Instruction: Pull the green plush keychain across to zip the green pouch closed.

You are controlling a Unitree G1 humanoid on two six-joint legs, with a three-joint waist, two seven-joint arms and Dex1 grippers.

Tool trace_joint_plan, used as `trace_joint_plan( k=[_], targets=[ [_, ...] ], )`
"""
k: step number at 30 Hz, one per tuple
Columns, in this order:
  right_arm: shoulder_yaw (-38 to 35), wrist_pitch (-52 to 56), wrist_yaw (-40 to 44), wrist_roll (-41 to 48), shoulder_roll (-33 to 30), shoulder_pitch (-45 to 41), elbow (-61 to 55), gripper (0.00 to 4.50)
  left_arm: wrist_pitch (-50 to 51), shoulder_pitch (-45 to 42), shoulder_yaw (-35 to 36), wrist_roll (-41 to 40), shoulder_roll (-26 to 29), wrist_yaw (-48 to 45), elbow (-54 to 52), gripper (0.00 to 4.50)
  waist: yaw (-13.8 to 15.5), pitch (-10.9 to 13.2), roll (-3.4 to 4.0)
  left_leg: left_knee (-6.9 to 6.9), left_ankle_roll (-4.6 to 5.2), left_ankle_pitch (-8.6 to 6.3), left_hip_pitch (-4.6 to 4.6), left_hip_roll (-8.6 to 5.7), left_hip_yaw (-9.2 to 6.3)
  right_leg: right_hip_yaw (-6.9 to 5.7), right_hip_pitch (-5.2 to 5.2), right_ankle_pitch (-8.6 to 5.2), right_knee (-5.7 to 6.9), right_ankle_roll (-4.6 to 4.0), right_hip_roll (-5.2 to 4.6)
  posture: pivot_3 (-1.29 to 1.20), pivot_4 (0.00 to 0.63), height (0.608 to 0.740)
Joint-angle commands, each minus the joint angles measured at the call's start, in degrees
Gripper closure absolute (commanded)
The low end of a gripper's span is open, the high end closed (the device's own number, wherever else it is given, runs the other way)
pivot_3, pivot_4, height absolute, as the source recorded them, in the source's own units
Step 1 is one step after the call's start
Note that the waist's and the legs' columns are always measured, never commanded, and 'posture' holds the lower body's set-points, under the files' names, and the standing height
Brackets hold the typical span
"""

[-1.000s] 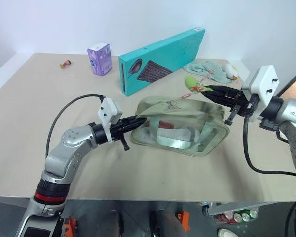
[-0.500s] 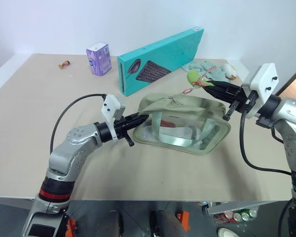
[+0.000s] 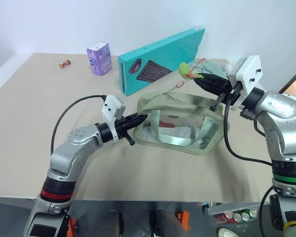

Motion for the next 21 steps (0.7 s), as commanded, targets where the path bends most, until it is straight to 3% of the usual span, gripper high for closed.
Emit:
trace_joint_plan(
  k=[1,16,21],
  targets=[
    [-4.75,-2.23,-0.02,-0.77,-2.55,1.36,1.18,4.49,0.48,0.27,1.27,-0.22,0.06,0.75,-0.39,4.50,0.02,0.00,0.00,0.00,0.00,0.00,0.00,0.00,0.00,-0.01,0.00,0.00,0.00,0.00,0.00,0.00,0.150,0.740],
    [-9.09,-4.14,1.47,0.02,-9.13,0.33,4.37,4.49,-0.15,0.77,0.53,0.71,0.95,-0.12,-0.25,4.50,-0.02,0.01,0.01,0.00,0.00,0.00,0.05,0.00,0.06,0.01,-0.01,0.01,0.00,-0.02,0.03,0.00,0.150,0.740],
    [-12.44,-4.70,1.88,-0.48,-11.17,4.39,5.00,4.49,-0.60,0.98,0.31,1.04,1.06,-0.21,-0.48,4.50,0.06,0.00,0.01,0.00,0.00,0.00,0.04,0.01,0.01,0.02,0.02,-0.03,0.01,-0.11,0.02,0.00,0.150,0.740]
  ],
)
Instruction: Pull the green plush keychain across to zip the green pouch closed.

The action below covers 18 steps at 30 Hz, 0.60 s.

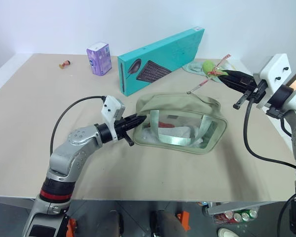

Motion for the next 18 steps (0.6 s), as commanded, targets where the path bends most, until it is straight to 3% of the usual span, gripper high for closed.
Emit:
trace_joint_plan(
  k=[1,7,11,18],
  targets=[
    [-7.53,-1.16,-0.73,-0.04,-2.97,2.97,0.81,4.49,-0.73,0.56,0.29,0.92,0.55,-0.04,-0.55,4.50,0.07,0.00,0.00,0.00,0.00,0.00,-0.03,-0.02,-0.01,0.01,0.00,0.01,0.00,0.06,-0.03,0.00,0.150,0.740],
    [-16.61,-3.62,-1.80,-2.69,-4.43,15.55,2.71,4.49,-0.76,1.30,0.17,0.99,0.91,0.09,-1.61,4.50,0.17,-0.01,0.01,0.00,0.02,-0.02,-0.04,-0.08,-0.04,0.04,0.03,-0.03,-0.02,0.18,-0.09,0.00,0.150,0.740],
    [-20.32,-3.27,-6.72,-5.86,-2.23,24.07,1.75,4.49,-0.24,1.94,0.17,0.78,1.36,0.27,-2.77,4.50,-0.12,-0.04,0.07,-0.01,0.02,-0.02,0.10,-0.06,0.07,0.09,0.06,0.00,0.00,0.18,-0.04,0.00,0.150,0.740],
    [-15.75,0.53,-16.44,-9.34,6.71,30.69,-5.40,4.49,0.31,1.82,-0.07,0.72,1.38,0.61,-3.38,4.50,-0.18,-0.06,0.14,0.00,-0.10,0.15,0.23,0.02,0.01,0.08,0.12,0.06,0.03,-0.14,0.08,0.00,0.150,0.740]
  ],
)
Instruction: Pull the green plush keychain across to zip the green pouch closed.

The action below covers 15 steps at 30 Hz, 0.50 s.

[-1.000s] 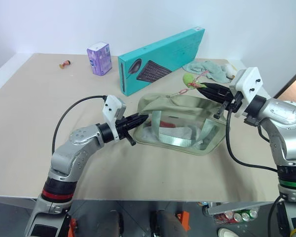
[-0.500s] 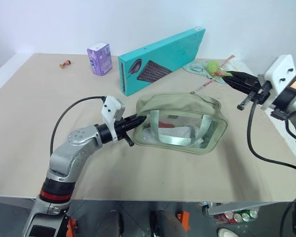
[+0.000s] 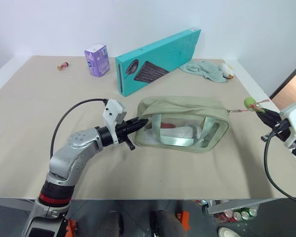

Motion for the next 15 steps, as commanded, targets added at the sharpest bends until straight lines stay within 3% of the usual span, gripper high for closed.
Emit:
trace_joint_plan(
  k=[1,7,15],
  targets=[
    [1.20,1.13,-6.22,-3.00,3.85,1.84,-2.55,4.49,0.35,-0.03,0.90,0.63,0.71,0.77,-1.10,4.50,0.01,-0.02,0.00,-0.01,0.04,0.03,0.00,-0.01,0.02,-0.01,0.00,0.02,0.00,0.01,0.00,0.00,0.150,0.740],
    [9.57,-1.61,-9.21,-7.27,10.74,3.96,0.66,4.49,-0.07,-0.77,0.31,1.18,0.05,1.24,-0.38,4.50,-0.02,-0.03,0.05,-0.01,0.04,0.03,-0.01,0.01,0.05,0.02,-0.02,0.02,0.00,-0.01,0.03,0.00,0.150,0.740],
    [12.24,-8.25,-9.43,-8.96,11.70,3.64,7.26,4.49,0.31,-1.17,0.63,1.49,-0.24,1.40,-0.14,4.50,-0.05,-0.03,0.05,-0.01,0.05,0.02,0.00,0.01,0.04,0.03,-0.02,0.01,0.00,-0.01,0.04,0.00,0.150,0.740]
  ],
)
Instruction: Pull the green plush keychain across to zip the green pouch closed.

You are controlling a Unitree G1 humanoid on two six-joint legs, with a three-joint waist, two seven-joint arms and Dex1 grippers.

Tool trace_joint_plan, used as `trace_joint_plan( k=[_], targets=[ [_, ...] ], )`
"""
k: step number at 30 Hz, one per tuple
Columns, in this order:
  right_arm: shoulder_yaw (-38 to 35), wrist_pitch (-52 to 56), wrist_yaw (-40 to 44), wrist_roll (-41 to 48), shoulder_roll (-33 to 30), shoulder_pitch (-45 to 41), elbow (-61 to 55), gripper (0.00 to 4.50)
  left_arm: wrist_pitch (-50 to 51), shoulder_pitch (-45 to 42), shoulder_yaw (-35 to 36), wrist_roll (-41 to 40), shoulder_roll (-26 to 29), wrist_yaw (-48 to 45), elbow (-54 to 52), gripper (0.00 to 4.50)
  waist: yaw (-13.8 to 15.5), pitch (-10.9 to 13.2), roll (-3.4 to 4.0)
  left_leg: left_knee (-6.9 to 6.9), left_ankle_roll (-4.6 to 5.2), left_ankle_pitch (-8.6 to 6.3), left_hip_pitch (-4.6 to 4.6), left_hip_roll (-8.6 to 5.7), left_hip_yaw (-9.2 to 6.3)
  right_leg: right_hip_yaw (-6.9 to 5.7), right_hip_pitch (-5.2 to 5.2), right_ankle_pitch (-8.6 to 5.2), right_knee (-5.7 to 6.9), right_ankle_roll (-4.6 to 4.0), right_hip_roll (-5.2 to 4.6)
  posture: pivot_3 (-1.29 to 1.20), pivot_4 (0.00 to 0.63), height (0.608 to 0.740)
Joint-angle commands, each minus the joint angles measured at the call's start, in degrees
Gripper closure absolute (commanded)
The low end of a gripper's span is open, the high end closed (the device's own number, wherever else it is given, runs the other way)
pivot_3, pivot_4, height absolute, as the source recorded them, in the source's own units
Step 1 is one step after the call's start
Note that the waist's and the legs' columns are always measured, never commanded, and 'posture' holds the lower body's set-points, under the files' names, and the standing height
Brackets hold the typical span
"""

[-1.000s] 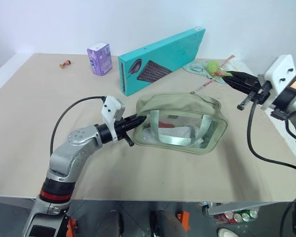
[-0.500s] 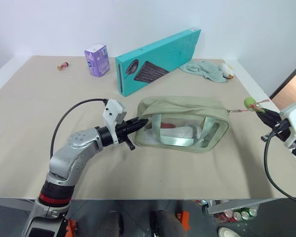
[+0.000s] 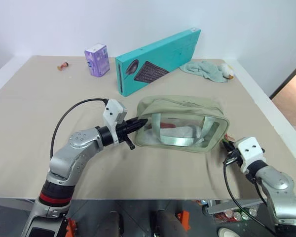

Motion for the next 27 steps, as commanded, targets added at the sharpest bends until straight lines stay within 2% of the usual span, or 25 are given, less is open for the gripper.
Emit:
trace_joint_plan(
  k=[1,3,4,5,8,9,11,12,16,17,22,27],
  targets=[
    [-0.76,-1.85,-0.49,0.00,-0.53,-1.47,1.11,4.49,0.27,-0.80,0.74,0.51,-0.02,1.02,-0.21,4.50,0.00,0.00,0.00,0.00,0.00,0.00,0.00,0.01,-0.01,-0.01,0.00,0.01,0.00,-0.02,0.01,0.00,0.150,0.740],
    [-0.97,-0.58,1.02,2.24,-0.32,-1.83,-0.44,4.49,0.40,-0.71,0.94,-0.01,-0.29,0.74,0.17,4.50,0.01,0.00,0.00,0.00,0.00,0.01,0.01,0.02,-0.02,-0.02,0.01,0.02,0.00,-0.04,0.03,0.00,0.150,0.740],
    [-1.88,0.14,1.60,4.28,0.06,-2.10,-2.01,4.17,0.46,-0.68,1.60,-0.90,-0.65,0.58,0.39,4.50,0.01,0.00,0.00,0.00,0.00,0.01,0.01,0.02,-0.03,-0.02,0.00,0.02,0.00,-0.04,0.03,0.00,0.150,0.740],
    [-2.98,1.17,1.82,6.21,0.32,-2.32,-3.59,3.78,0.61,-0.68,1.99,-1.62,-0.72,0.12,0.52,3.91,0.01,0.00,0.00,0.00,0.00,0.01,0.01,0.03,-0.04,-0.02,0.01,0.02,0.00,-0.04,0.03,0.00,0.150,0.740],
    [-5.69,3.19,2.69,10.06,-0.35,-1.31,-7.50,2.91,-1.38,-0.95,2.18,-1.02,0.94,-2.29,0.56,3.16,0.04,0.02,0.03,-0.01,0.00,0.00,-0.02,0.05,-0.03,-0.01,-0.02,0.01,0.00,-0.05,0.05,0.00,0.150,0.740],
    [-6.28,3.85,2.96,10.84,-0.60,-0.52,-8.70,2.47,-1.27,-1.00,2.99,-1.60,1.24,-2.45,0.42,2.71,0.04,0.02,0.02,-0.01,0.00,0.00,-0.07,0.04,-0.04,-0.01,-0.05,0.01,0.00,-0.04,0.04,0.00,0.150,0.740],
    [-8.56,5.20,4.17,12.99,-1.11,2.28,-12.31,1.86,-0.64,-0.77,5.82,-3.88,2.59,-3.31,-1.06,2.16,0.12,0.02,0.02,-0.02,0.00,0.00,-0.07,0.04,-0.05,-0.03,-0.04,-0.02,0.00,-0.03,0.03,0.00,0.150,0.740],
    [-9.73,5.77,4.89,13.94,-1.47,4.05,-14.20,1.38,-0.40,-0.30,7.31,-4.95,3.39,-3.70,-2.10,1.63,0.14,0.02,0.02,-0.03,0.00,-0.01,-0.08,0.04,-0.06,-0.03,-0.04,-0.04,0.00,-0.03,0.03,0.00,0.150,0.740],
    [-14.37,7.92,6.64,18.16,-0.75,12.24,-21.10,0.06,0.16,5.15,13.17,-8.08,7.06,-3.89,-6.44,0.34,0.12,0.00,0.06,-0.13,-0.09,-0.07,-0.06,0.08,-0.13,-0.02,-0.04,-0.21,0.00,-0.14,0.01,0.00,0.150,0.740],
    [-15.02,8.33,6.75,18.95,-0.18,14.07,-22.22,0.00,-0.06,7.15,13.86,-7.66,7.96,-3.80,-7.33,0.02,0.05,-0.01,0.08,-0.13,-0.11,-0.09,-0.05,0.09,-0.11,-0.01,-0.04,-0.22,0.00,-0.15,0.01,0.00,0.150,0.740],
    [-12.90,5.62,7.90,19.51,4.38,22.67,-26.30,0.00,-6.89,19.44,12.20,0.78,10.58,-2.34,-9.77,0.02,0.13,-0.06,0.12,-0.15,-0.21,-0.17,0.03,0.19,-0.14,-0.09,-0.02,-0.33,0.01,-0.28,-0.07,0.00,0.150,0.740],
    [-7.40,3.98,7.07,18.05,8.46,24.26,-28.57,0.00,-14.16,26.65,6.10,9.61,9.19,-0.34,-9.00,0.02,0.12,-0.07,0.15,-0.10,-0.22,-0.16,0.09,0.20,-0.12,-0.08,-0.02,-0.32,0.00,-0.30,-0.20,0.00,0.150,0.740]
  ],
)
